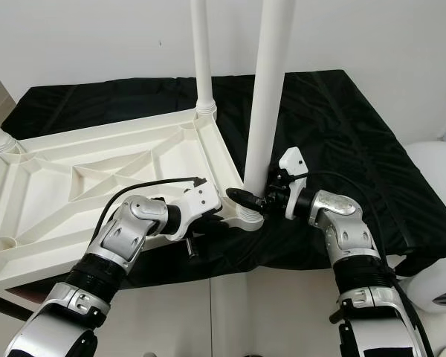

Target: Building children table

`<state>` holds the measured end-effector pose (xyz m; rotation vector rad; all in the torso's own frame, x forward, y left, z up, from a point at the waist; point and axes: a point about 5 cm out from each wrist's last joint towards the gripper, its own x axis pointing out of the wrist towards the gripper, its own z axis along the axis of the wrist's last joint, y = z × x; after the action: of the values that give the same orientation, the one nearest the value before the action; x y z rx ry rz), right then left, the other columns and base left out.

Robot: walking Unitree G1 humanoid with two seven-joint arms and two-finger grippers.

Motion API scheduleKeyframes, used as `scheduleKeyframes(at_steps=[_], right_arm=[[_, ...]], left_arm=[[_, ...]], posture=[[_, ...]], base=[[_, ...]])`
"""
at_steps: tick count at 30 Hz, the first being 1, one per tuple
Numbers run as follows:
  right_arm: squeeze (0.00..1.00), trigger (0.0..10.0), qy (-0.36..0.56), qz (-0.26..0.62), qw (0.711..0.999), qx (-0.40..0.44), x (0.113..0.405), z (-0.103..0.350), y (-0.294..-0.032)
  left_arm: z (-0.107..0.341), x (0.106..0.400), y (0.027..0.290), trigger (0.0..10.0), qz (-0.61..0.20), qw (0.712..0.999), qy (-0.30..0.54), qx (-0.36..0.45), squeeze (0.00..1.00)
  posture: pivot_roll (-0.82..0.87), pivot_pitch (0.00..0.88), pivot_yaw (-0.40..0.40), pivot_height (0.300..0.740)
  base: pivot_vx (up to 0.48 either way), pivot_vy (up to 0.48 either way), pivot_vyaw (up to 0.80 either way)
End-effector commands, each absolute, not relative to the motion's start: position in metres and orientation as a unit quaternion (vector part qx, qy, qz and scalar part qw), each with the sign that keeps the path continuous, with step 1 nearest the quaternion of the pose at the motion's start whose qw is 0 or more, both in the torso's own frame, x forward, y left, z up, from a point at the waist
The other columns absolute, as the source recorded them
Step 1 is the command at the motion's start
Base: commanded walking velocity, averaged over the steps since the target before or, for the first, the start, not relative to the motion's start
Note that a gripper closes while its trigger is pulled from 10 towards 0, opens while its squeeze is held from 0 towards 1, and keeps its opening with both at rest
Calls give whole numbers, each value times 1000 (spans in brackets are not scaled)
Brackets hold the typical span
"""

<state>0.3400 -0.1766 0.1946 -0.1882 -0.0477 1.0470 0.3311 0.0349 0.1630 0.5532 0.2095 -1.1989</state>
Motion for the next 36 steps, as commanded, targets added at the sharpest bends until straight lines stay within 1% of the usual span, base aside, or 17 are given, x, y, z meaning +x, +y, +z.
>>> scheduleKeyframes(at_steps=[1,7,11,12,13,14,15,17,19,25,31,33,36], right_arm=[[0,0,-29,486,868,-95,342,202,-187],[0,0,-35,489,867,-87,339,200,-184],[0,0,-43,480,873,-72,337,198,-182],[0,627,-45,475,876,-70,336,198,-181],[0,627,-45,475,876,-70,336,198,-181],[0,9137,-48,468,880,-71,335,197,-180],[0,10000,-51,463,882,-69,334,196,-180],[0,10000,-59,447,891,-60,332,194,-177],[0,10000,-62,442,893,-56,331,193,-176],[0,10000,-79,383,919,-44,326,190,-166],[0,10000,-82,361,928,-35,324,189,-161],[0,10000,-88,324,941,-32,322,189,-153],[0,10000,-94,299,949,-29,319,188,-145]], left_arm=[[167,342,45,10000,-457,848,66,259,0],[167,343,45,10000,-457,849,66,258,0],[166,342,45,10000,-457,849,67,258,0],[166,342,45,10000,-457,849,67,258,0],[166,342,45,10000,-457,849,67,258,0],[166,342,45,10000,-457,849,67,257,0],[166,342,46,10000,-457,849,67,257,0],[166,342,45,10000,-457,849,68,257,0],[165,342,45,10000,-457,849,68,256,0],[165,341,45,10000,-458,849,68,256,0],[165,341,44,10000,-459,848,67,256,0],[165,341,45,10000,-458,849,68,256,0],[165,341,45,10000,-457,849,68,255,0]], posture=[[-136,93,77,740],[-136,94,75,740],[-138,97,77,740],[-138,97,77,740],[-138,97,77,740],[-140,100,75,740],[-140,100,75,740],[-143,103,72,740],[-143,103,72,740],[-146,105,69,740],[-146,106,68,740],[-144,105,66,740],[-142,104,63,740]], base=[[0,0,0],[0,0,0],[0,0,0],[0,0,0],[0,0,0],[0,0,0],[0,0,0],[0,0,0],[0,0,0],[0,0,0],[0,0,0],[0,0,0],[0,0,0]])
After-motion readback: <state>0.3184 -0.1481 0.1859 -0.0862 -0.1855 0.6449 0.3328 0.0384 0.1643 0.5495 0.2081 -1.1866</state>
